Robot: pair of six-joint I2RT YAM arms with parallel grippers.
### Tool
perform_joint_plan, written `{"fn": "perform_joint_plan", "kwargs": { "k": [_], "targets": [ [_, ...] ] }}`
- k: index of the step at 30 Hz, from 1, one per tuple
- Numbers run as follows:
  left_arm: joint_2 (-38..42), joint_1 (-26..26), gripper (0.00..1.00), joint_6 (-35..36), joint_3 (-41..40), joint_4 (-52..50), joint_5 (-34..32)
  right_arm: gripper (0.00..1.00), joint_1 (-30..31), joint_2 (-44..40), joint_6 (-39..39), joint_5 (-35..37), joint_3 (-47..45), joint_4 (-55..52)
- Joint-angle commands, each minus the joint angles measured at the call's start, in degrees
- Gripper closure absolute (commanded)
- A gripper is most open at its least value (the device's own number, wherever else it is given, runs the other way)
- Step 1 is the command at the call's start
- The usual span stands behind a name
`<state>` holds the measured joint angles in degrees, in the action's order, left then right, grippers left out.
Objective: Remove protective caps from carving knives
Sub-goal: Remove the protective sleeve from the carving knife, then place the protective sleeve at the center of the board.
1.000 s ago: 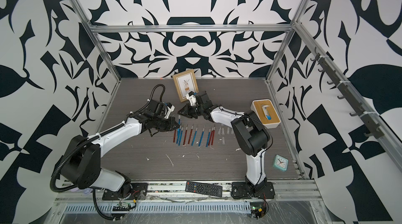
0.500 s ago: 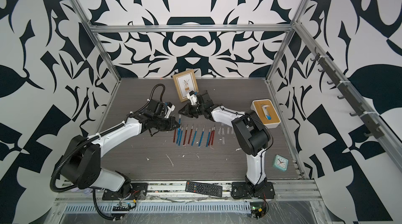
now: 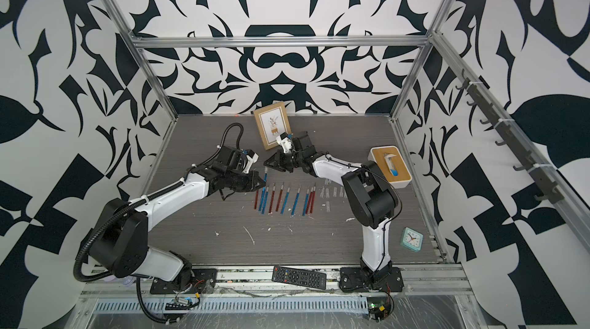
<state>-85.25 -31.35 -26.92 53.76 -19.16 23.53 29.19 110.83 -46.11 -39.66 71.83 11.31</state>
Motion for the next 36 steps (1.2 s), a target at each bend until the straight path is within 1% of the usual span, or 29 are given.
{"fn": "perform_joint_plan", "kwargs": {
  "k": [1,5,11,17,21,24,28,36],
  "targets": [
    [-0.78,-2.40,1.00,1.51,-0.76,-7.80,5.65,0.94,-4.49,-2.89,1.19,6.96,1.57,5.56],
    [-1.36,-3.01,1.00,1.85,-0.48,-7.82,6.44,0.94,-4.93,-3.01,1.13,7.14,1.32,5.73],
    [-0.94,-3.19,1.00,1.68,-0.68,-7.29,5.27,0.93,-6.71,-4.26,1.64,7.23,-0.05,5.16],
    [-0.98,-3.11,1.00,0.98,-0.89,-6.45,3.53,0.93,-10.07,-7.29,5.50,7.84,-2.57,-1.68],
    [-0.86,-2.64,1.00,1.11,-0.59,-6.55,2.14,0.93,-12.64,-9.06,9.38,8.77,-3.93,-9.46],
    [-0.77,-1.75,1.00,1.42,-0.58,-6.69,2.04,0.92,-13.88,-9.72,12.80,10.93,-4.24,-15.61],
    [-0.20,-0.39,1.00,1.97,-0.98,-7.12,1.64,0.92,-13.98,-9.26,17.68,16.71,-3.08,-24.52],
    [0.54,1.21,1.00,3.25,-1.11,-8.47,1.27,0.92,-13.59,-6.05,21.33,23.96,-0.32,-32.50]
  ]
}}
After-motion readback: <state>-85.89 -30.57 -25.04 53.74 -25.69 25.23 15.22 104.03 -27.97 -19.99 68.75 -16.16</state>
